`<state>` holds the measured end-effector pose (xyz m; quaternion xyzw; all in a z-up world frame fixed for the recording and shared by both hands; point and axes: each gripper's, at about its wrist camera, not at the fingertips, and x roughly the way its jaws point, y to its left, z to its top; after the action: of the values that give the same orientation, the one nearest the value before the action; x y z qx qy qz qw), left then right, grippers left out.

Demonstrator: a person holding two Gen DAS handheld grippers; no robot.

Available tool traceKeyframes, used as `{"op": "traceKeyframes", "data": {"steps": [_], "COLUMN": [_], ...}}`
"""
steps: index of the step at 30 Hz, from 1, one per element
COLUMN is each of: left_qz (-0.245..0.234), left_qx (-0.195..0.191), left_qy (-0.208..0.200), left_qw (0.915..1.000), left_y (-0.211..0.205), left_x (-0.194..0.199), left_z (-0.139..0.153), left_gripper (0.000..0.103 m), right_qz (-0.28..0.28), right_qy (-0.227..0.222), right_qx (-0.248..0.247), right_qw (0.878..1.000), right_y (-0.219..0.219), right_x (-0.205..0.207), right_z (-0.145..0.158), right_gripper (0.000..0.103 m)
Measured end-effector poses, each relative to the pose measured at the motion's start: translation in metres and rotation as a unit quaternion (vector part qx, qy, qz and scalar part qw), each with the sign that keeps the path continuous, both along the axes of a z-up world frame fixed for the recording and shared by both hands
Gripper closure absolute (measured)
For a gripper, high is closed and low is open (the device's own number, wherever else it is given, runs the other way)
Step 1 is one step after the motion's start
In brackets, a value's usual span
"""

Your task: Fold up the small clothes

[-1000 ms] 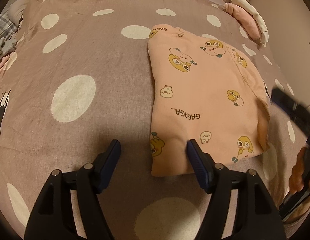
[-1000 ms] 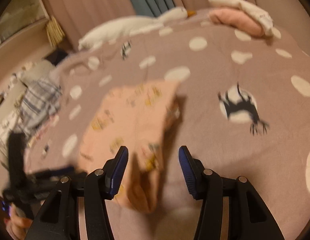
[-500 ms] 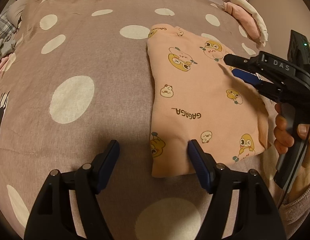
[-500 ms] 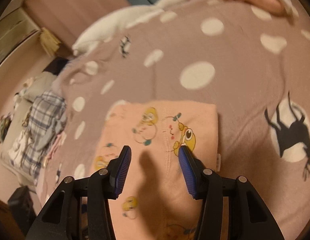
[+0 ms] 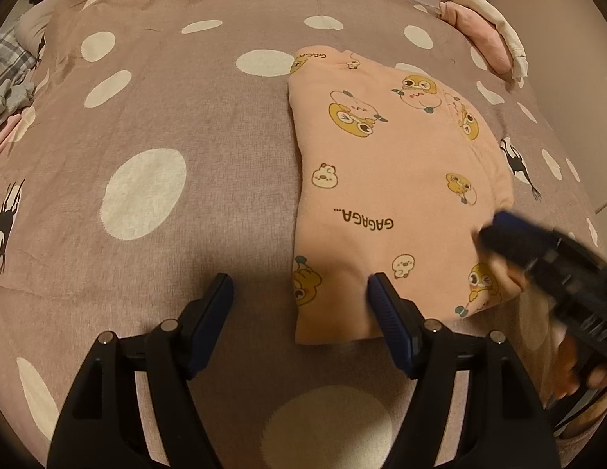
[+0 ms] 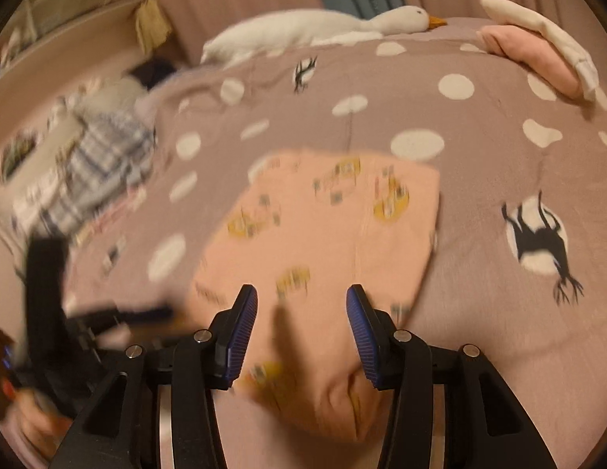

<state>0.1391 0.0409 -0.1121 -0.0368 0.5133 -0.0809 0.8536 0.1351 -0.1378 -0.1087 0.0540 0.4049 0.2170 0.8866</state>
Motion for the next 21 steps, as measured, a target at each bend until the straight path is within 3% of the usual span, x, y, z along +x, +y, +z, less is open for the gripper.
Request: {"op": "traceKeyframes", "data": {"steps": [5,7,9,11,14,21], "left_qz": [0.006,0.006,0.006,0.009,0.017,0.019], "left_qx": [-0.017,-0.018,-0.018,-0.015,0.000,0.028], "left_qy": [0.003,0.002,0.000,-0.007,-0.026,-0.071], "left_qw": [0.9998,0.9998,0.9998,0.9998,0.9995,0.9969], "left_y": [0.001,0.000,-0.001,-0.001,-0.002,-0.004], "left_x": [-0.007,-0.011,-0.015,-0.020,-0.030,-0.054], "left_z": [0.006,0.011,0.017,0.027,0.044,0.084], "left_gripper": [0.030,0.025,0.017,0.011,0.001,0.000], "right_qz": [-0.010,-0.011,-0.019,-0.031,-0.039,-0.071], "right_qy": [0.009,0.006,-0.008,-0.021,-0.037,-0.073], "right_qx": [-0.006,-0.004,-0.009,-0.017,-0.024,-0.027], "right_qw": [1.000,1.000,1.000,0.999,0.998,0.994], "right_y": [-0.002,-0.004,-0.005,-0.005,-0.006,-0.013], "right_x": [-0.012,-0.020,-0.030,-0.038,-0.051,-0.074], "right_z": [0.004,0.012,0.024,0.034,0.048,0.075], "right_gripper": [0.054,0.051,0.035,0.026,0.019,0.001]}}
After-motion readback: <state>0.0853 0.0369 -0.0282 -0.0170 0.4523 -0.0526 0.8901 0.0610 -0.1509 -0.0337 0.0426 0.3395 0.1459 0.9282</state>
